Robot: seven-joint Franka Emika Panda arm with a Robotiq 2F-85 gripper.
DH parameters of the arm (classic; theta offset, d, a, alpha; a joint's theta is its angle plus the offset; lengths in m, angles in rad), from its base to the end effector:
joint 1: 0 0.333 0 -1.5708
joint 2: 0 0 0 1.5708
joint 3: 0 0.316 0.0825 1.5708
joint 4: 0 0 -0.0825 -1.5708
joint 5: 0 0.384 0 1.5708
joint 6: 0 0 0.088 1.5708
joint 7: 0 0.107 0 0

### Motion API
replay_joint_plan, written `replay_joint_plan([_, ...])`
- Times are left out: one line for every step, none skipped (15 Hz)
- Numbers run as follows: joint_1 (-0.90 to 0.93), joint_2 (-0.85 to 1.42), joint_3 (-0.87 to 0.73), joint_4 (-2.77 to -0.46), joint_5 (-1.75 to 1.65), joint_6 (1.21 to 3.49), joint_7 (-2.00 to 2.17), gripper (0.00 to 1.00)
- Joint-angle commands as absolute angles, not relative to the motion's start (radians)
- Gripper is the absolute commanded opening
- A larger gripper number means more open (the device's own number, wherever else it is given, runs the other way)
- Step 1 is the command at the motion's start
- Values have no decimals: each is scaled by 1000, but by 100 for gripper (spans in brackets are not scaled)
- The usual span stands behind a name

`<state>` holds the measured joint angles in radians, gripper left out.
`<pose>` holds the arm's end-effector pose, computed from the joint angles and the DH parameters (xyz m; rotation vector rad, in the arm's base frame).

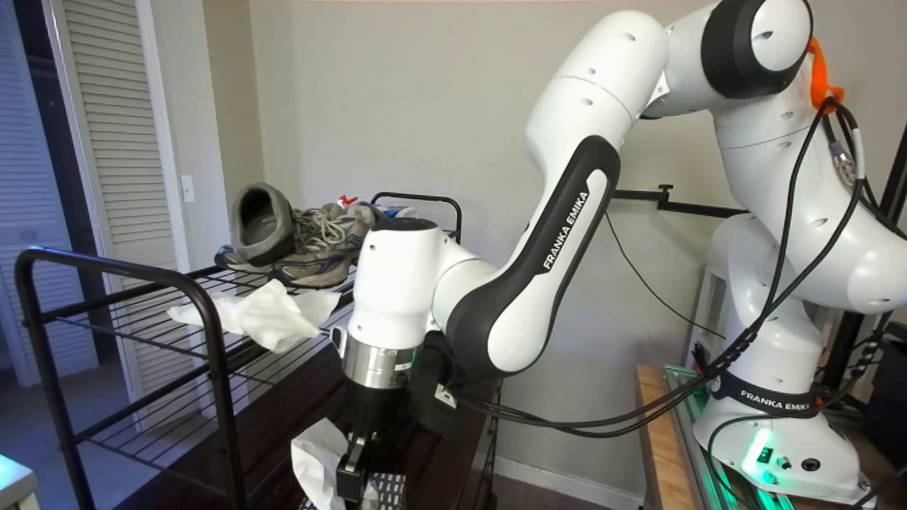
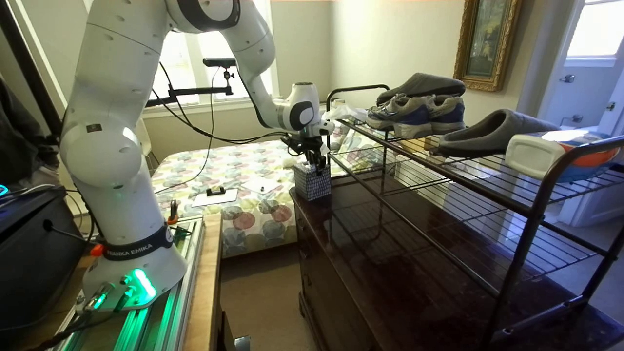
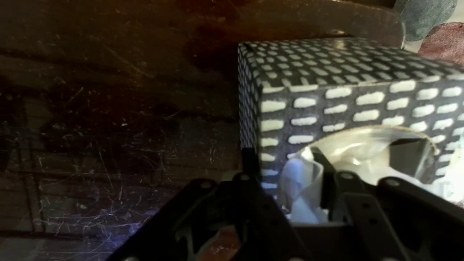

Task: Put the tissue dispenser on the rack

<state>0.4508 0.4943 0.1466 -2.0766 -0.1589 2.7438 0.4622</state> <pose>0.4975 0.3440 0.2064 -3.0218 -0.3837 -0.2446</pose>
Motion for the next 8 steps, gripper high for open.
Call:
replay_joint_plan([481,515,119,-2041,-142,2717,462,9])
replay_joint_plan([488,507,110,-2043,-144,2699,477,3])
replay_joint_plan([496,502,100,-2043,-147,2684,492,0])
replay_joint_plan([499,496,98,-2041,-140,2668,505,0])
replay_joint_plan([504,492,94,-2039,-137,2650,520,0])
replay_joint_plan([506,483,94,-2037,-132,2627,534,1])
replay_joint_plan([503,469,100,-2038,-123,2596,542,2])
replay_joint_plan([494,449,111,-2041,-111,2552,541,2])
